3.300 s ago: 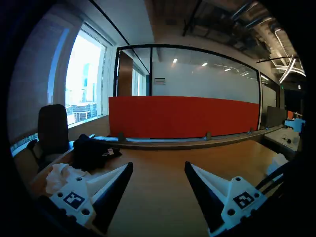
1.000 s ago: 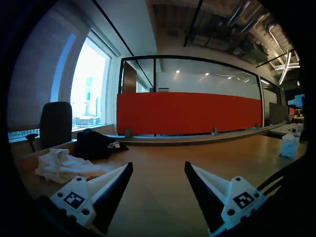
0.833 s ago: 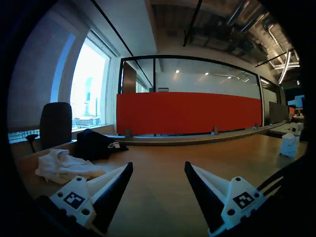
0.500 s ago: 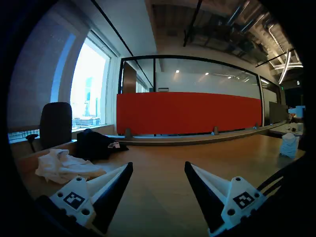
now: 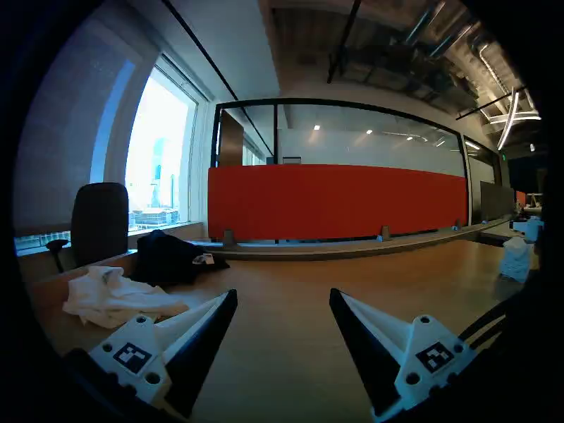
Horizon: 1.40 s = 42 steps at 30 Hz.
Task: Fold towel
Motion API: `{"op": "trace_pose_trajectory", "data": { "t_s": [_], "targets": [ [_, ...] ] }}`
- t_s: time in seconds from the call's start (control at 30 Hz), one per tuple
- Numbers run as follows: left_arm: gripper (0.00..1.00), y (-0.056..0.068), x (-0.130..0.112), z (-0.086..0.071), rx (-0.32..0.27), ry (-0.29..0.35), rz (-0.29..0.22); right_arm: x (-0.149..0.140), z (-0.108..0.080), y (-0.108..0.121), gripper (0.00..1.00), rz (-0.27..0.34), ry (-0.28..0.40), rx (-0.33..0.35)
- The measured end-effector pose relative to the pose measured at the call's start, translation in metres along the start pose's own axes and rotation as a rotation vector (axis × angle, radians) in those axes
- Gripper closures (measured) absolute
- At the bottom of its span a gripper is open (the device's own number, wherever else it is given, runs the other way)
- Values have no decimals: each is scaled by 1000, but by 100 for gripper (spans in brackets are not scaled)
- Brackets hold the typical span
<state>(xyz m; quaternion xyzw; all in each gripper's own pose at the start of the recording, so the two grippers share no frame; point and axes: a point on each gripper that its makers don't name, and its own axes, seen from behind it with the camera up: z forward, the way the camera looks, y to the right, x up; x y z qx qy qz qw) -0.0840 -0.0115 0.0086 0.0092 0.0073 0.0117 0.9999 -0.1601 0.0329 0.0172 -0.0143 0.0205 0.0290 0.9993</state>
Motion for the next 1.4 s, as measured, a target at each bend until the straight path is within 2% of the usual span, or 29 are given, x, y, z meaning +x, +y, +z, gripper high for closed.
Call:
{"op": "trace_pose_trajectory", "data": {
  "t_s": [0.57, 0.87, 1.4],
  "targets": [
    [3, 0, 0, 0, 0, 0, 0, -28, 6, -2, 7, 25, -22, -23],
    [3, 0, 0, -1, 0, 0, 0, -25, 0, -7, 6, -5, -5, -22],
    [3, 0, 0, 0, 0, 0, 0, -26, -1, -16, 6, -6, -7, -10]
  ]
}}
